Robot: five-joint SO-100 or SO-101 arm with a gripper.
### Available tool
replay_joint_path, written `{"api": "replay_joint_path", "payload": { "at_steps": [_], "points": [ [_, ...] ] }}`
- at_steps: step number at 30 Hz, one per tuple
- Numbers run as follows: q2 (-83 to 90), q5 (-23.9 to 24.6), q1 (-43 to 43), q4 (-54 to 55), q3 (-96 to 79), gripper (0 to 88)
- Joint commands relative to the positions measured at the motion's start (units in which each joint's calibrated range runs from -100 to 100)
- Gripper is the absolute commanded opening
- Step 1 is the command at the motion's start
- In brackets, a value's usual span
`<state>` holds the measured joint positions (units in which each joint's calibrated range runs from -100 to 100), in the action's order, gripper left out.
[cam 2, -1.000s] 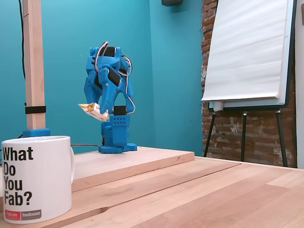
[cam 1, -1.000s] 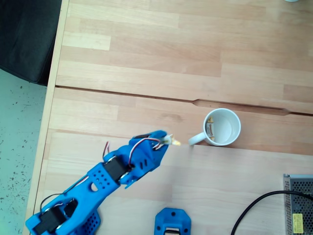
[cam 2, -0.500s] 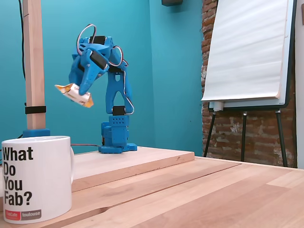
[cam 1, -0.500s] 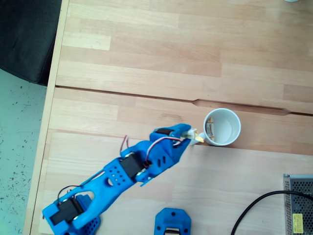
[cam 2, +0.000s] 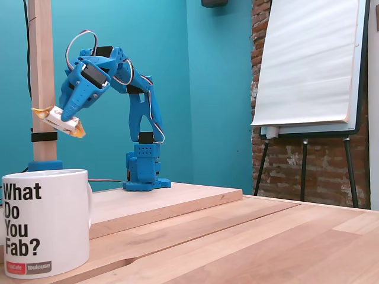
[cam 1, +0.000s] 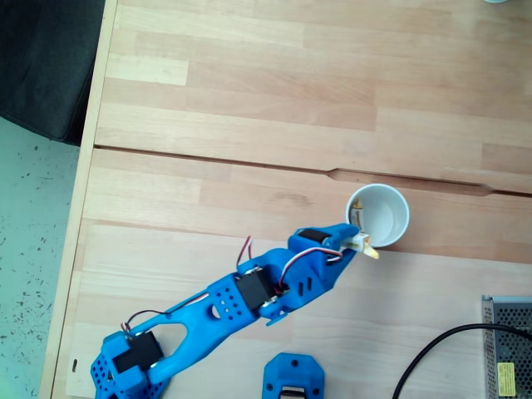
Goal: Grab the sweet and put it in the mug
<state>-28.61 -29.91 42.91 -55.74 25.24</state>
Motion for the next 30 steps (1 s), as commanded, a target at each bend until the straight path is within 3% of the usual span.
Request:
{"api": "replay_joint_path", "payload": {
  "at_steps": [1, 14, 24, 30],
  "points": [
    [-2.11, 0.10, 0.88, 1.06, 9.20, 0.0],
    [-10.63, -0.49, 0.88, 1.38, 20.17, 0.0],
    [-17.95, -0.49, 0.95, 17.67, 21.87, 0.0],
    [-19.15, -0.49, 0.95, 18.72, 21.95, 0.0]
  ]
}}
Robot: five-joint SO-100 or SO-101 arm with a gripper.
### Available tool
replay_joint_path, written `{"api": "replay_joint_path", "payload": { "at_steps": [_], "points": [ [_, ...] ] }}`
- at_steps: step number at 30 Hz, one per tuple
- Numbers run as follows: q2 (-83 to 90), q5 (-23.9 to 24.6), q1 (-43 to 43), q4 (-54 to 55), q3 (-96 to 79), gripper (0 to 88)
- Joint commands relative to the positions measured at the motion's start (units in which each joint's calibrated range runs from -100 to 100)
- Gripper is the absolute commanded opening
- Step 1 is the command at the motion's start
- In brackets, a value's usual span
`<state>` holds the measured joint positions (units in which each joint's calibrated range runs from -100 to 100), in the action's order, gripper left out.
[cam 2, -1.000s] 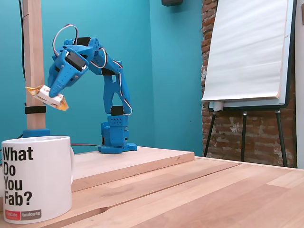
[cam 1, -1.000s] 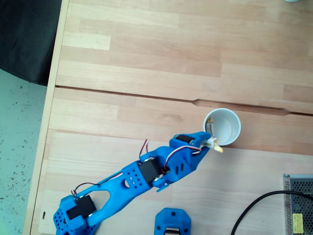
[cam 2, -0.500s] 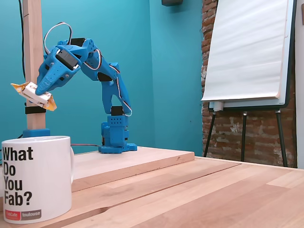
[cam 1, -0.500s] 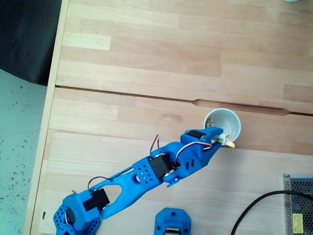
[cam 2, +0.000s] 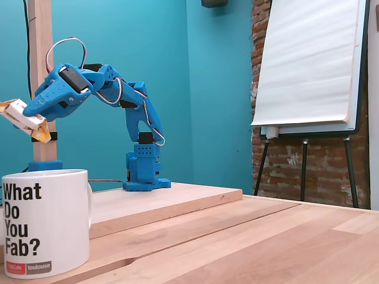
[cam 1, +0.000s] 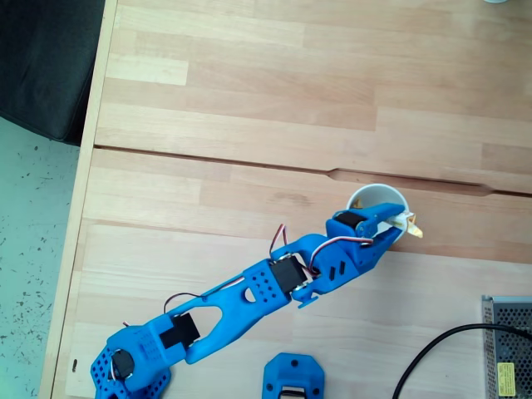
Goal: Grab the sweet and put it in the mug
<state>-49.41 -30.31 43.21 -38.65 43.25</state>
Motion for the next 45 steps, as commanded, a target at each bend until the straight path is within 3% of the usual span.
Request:
{"api": "replay_joint_path", "payload": {
  "at_steps": [1, 13, 22, 30, 36, 43, 45],
  "points": [
    [1.65, -0.10, 0.66, 1.63, 3.94, 0.0],
    [1.56, -0.54, 0.59, 1.63, 3.13, 0.4],
    [1.30, -2.98, 0.59, 1.55, 3.04, 17.9],
    [1.39, -2.98, 0.59, 1.55, 3.04, 23.0],
    [2.08, -2.88, 0.59, 1.47, 2.87, 20.5],
    [8.19, -2.88, -0.21, 1.47, -2.58, 0.0],
    [13.09, -2.83, -0.29, 1.47, -7.57, 0.0]
  ]
}}
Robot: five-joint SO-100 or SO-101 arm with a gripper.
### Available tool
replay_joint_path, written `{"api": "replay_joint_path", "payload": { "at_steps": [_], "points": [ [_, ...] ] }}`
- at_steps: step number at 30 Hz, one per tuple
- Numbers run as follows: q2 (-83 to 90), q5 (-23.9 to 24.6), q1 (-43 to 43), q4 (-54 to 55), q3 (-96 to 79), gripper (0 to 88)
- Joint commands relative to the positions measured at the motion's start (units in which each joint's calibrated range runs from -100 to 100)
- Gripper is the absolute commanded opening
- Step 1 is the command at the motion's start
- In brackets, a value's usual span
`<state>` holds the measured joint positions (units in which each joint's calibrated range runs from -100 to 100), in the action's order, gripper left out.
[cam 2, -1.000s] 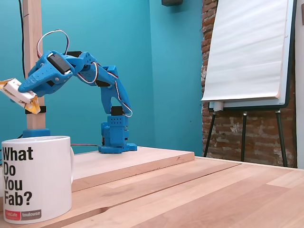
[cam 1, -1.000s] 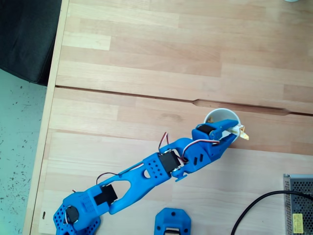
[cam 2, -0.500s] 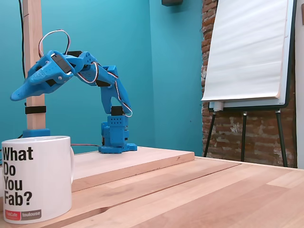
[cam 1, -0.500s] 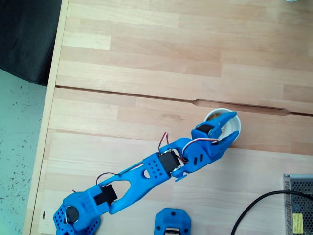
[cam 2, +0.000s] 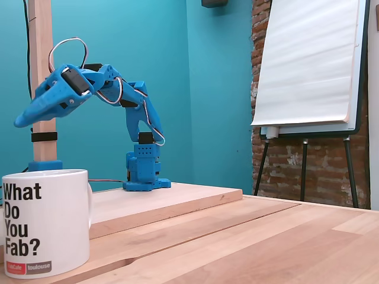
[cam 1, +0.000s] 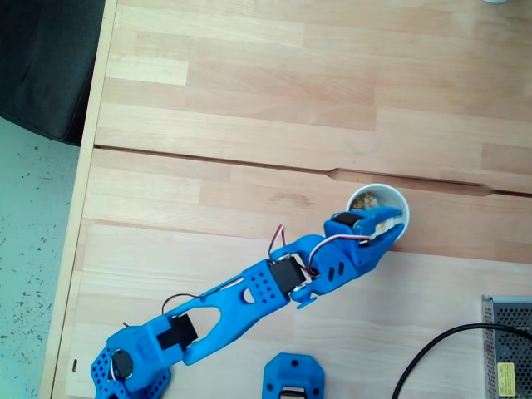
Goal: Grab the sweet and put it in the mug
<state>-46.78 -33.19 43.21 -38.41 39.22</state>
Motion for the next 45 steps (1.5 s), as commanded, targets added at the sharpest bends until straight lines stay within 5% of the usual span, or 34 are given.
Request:
{"api": "replay_joint_path", "payload": {
  "at_steps": [1, 21, 45],
  "points": [
    [12.87, 0.05, -0.29, 1.23, -6.39, 0.0],
    [59.94, 13.72, -20.04, -0.63, -42.88, 0.0],
    [108.14, 13.87, -40.59, -5.39, -124.14, 0.0]
  ]
}}
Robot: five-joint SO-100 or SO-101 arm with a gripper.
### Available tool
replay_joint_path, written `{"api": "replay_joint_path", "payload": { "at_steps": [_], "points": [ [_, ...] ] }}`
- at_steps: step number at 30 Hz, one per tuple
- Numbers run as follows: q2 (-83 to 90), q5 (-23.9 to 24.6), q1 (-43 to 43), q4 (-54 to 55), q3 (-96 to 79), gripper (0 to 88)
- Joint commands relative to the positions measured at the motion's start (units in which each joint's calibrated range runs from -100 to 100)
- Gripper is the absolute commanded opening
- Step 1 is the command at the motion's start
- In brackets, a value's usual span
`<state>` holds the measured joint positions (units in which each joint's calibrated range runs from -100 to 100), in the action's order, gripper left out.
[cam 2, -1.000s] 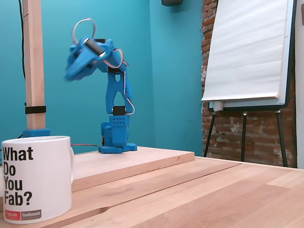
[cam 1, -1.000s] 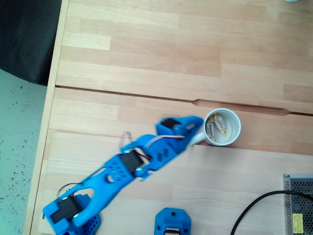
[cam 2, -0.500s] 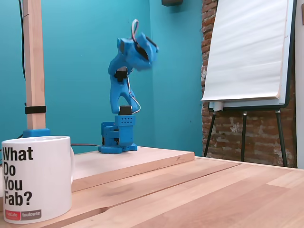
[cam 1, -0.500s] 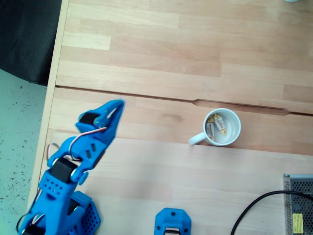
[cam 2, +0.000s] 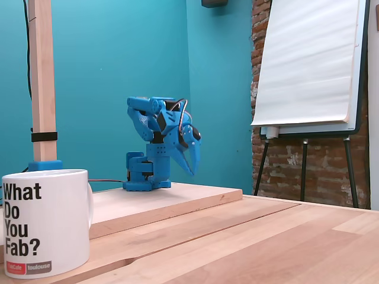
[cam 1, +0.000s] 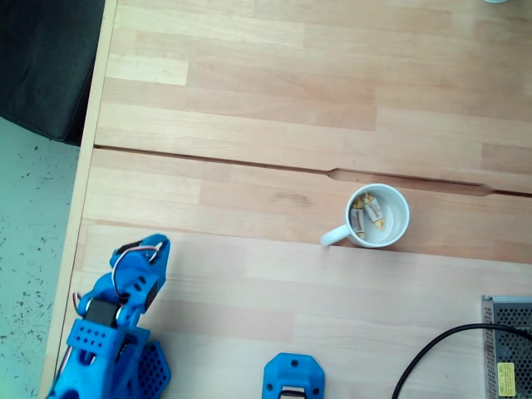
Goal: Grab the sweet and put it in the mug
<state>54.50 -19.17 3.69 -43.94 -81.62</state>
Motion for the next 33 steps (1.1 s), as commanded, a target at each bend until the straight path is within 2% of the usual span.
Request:
{"api": "replay_joint_path", "payload": {
  "at_steps": [1, 4, 12, 18, 22, 25, 33],
  "points": [
    [9.36, -0.20, -1.30, 0.15, -5.26, 0.0],
    [15.81, -1.90, -2.24, -0.50, -10.26, 0.0],
    [23.47, -18.22, -2.31, -0.90, -18.38, 0.0],
    [24.42, -25.40, -2.82, -5.74, -18.38, 0.0],
    [24.33, -26.28, -2.39, -10.42, -18.38, 0.0],
    [24.33, -25.01, -2.46, -14.13, -18.38, 0.0],
    [24.42, -22.03, -2.82, -15.17, -18.38, 0.0]
  ]
}}
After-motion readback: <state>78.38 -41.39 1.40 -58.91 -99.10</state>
